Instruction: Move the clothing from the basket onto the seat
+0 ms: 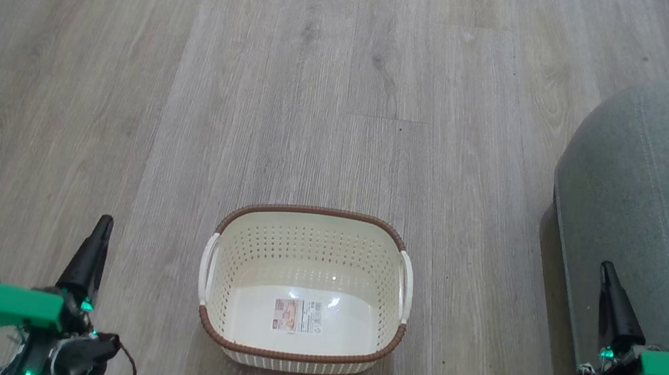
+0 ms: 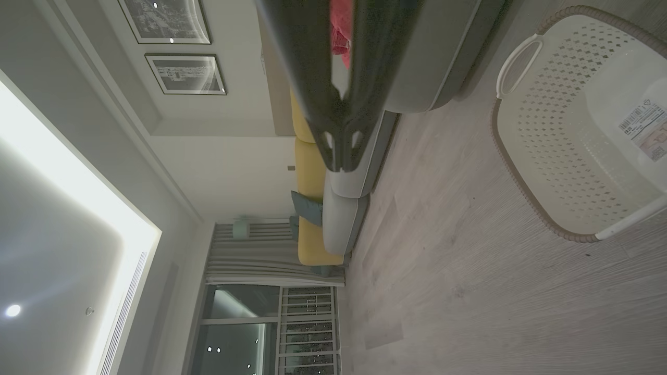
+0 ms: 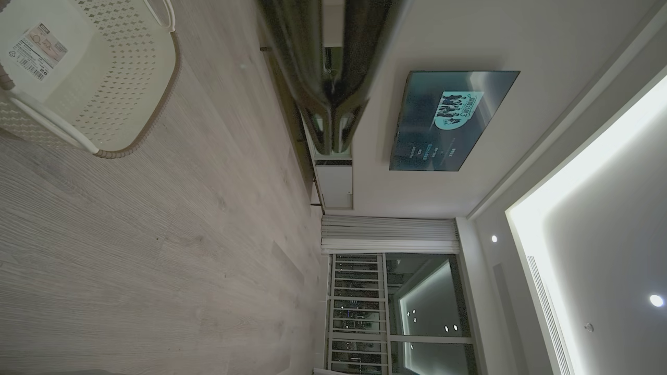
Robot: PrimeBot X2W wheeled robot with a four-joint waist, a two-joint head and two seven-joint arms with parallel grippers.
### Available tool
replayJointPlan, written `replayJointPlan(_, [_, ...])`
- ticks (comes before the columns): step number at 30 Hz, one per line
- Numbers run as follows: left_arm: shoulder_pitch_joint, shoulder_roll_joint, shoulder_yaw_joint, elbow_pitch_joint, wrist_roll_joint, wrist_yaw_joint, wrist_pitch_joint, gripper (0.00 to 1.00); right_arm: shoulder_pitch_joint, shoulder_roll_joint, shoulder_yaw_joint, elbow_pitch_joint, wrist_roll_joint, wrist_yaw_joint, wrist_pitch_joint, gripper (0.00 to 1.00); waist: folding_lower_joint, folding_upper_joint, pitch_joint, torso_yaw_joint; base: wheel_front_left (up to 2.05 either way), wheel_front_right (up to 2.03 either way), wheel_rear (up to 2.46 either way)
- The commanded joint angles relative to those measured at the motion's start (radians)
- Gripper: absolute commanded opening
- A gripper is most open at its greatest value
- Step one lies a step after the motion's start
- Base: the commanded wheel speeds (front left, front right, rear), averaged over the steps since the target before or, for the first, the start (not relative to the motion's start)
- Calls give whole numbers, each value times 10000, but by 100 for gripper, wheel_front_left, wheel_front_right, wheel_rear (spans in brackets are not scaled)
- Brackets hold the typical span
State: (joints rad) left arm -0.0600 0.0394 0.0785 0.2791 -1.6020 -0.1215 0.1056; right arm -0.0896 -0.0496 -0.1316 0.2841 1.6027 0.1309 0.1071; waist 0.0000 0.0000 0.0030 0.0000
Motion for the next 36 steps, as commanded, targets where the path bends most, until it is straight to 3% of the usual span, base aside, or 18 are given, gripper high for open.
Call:
replayJointPlan(1, [-482, 108, 354, -337, -66, -92, 78, 0, -184, -7, 177, -393, 57, -2, 63, 0, 0, 0, 1, 0, 0, 0, 0])
replayJointPlan(36, [-481, 108, 353, -338, -66, -92, 77, 0, -183, -6, 178, -393, 58, -2, 62, 0, 0, 0, 1, 0, 0, 0, 0])
